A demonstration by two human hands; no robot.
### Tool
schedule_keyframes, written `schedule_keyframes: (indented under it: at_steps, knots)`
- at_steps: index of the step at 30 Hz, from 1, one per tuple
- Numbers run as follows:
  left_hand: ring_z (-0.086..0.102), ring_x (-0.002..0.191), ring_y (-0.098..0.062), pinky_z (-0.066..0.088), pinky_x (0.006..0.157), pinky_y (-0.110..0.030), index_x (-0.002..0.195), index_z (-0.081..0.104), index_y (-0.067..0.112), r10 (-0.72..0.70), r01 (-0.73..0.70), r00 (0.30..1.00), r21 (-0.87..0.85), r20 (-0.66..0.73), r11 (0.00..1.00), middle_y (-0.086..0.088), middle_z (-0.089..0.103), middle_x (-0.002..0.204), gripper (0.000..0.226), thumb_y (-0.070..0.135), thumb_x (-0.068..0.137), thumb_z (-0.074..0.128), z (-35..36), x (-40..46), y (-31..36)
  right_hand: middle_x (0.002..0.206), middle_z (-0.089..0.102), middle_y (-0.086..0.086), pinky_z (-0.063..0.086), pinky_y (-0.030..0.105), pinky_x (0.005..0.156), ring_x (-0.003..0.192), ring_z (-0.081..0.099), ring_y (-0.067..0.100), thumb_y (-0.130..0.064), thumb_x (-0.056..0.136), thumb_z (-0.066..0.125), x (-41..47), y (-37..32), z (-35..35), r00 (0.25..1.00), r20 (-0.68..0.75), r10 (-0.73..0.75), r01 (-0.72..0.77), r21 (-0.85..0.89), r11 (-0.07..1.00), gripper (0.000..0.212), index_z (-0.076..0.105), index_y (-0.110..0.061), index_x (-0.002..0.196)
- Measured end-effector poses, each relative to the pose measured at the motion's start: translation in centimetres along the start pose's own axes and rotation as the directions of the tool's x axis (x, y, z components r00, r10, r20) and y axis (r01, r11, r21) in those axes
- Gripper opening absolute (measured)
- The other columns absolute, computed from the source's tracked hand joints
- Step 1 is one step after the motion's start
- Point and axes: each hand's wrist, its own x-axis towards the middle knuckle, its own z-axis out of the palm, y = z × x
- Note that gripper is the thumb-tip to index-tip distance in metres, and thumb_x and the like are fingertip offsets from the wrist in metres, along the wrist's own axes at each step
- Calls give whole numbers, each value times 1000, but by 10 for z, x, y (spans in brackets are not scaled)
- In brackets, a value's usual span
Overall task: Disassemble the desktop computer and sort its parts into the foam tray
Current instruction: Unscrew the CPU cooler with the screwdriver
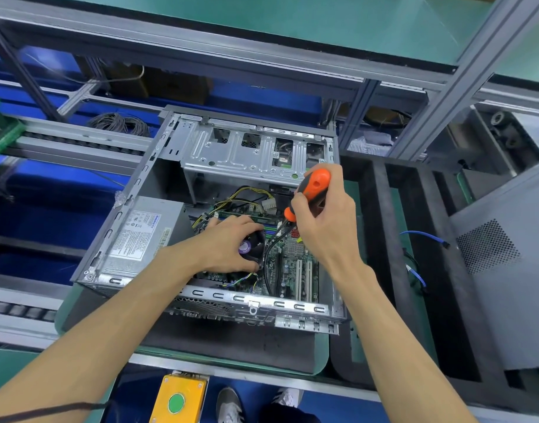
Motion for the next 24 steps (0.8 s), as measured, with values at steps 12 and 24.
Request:
schedule_keyframes:
  at_steps: [12, 24]
  knots:
    - [35, 136, -18, 18, 115, -55, 152, 32, 26, 8, -8, 1000, -4, 2, 1000, 8, 41, 143, 87, 55, 79, 70, 3, 0, -2, 73, 53, -2, 37, 36, 62, 72, 52, 28, -53, 87, 69, 40, -37, -23, 958, 257, 125, 44, -565, 824, 43, 37, -23, 90]
    - [32, 136, -15, 21, 114, -49, 156, 23, 25, 56, -59, 998, 90, 29, 994, 8, 36, 145, 97, 56, 79, 71, 4, 2, -3, 61, 51, 1, 34, 26, 46, 53, 49, 17, -39, 84, 72, 77, -76, -22, 591, 763, 261, 612, -635, 471, 36, 53, -14, 65]
